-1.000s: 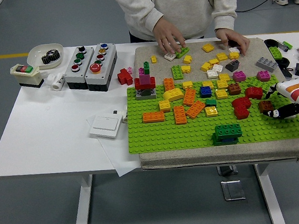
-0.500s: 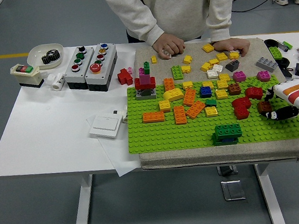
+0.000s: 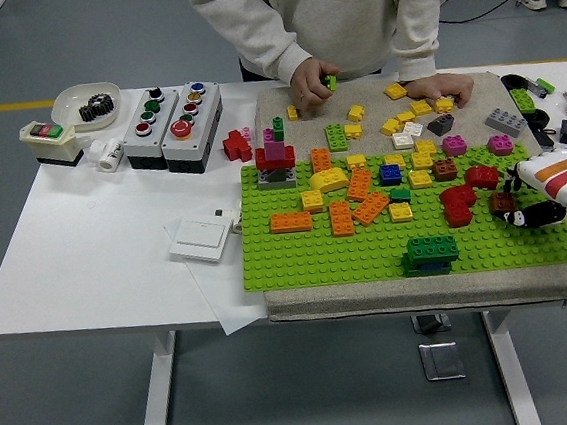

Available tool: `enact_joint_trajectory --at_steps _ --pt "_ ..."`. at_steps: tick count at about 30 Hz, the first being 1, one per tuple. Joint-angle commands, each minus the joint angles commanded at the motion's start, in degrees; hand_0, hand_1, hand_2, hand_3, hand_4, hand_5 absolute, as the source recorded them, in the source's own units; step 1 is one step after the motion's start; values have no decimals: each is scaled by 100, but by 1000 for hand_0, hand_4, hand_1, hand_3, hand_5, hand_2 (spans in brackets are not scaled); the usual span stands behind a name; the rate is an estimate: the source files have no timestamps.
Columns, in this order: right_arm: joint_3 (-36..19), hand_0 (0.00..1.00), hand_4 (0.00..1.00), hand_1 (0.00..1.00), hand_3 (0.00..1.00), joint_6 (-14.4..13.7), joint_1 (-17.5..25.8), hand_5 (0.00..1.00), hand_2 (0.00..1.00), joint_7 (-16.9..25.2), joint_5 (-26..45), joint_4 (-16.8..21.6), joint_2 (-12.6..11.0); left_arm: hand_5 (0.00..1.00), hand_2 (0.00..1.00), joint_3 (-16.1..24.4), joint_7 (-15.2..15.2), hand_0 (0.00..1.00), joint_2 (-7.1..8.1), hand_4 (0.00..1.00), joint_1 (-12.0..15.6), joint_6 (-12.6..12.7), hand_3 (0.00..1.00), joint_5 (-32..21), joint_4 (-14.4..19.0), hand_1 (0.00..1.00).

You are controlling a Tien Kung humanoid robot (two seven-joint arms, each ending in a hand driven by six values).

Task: Pick up the brick,pile it on top of brick,press brick,pick up the brick,pile it on top of brick,press brick

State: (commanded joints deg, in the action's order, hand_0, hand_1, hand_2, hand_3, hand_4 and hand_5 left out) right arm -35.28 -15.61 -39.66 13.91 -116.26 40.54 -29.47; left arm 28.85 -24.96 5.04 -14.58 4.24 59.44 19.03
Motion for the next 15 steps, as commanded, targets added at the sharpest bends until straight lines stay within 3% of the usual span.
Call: enact_joint_trajectory --at_steps 15 --pt "49 563 694 453 487 -229 24 550 509 119 -22 -90 19 665 717 6 -3 657 2 658 6 -15 586 21 4 703"
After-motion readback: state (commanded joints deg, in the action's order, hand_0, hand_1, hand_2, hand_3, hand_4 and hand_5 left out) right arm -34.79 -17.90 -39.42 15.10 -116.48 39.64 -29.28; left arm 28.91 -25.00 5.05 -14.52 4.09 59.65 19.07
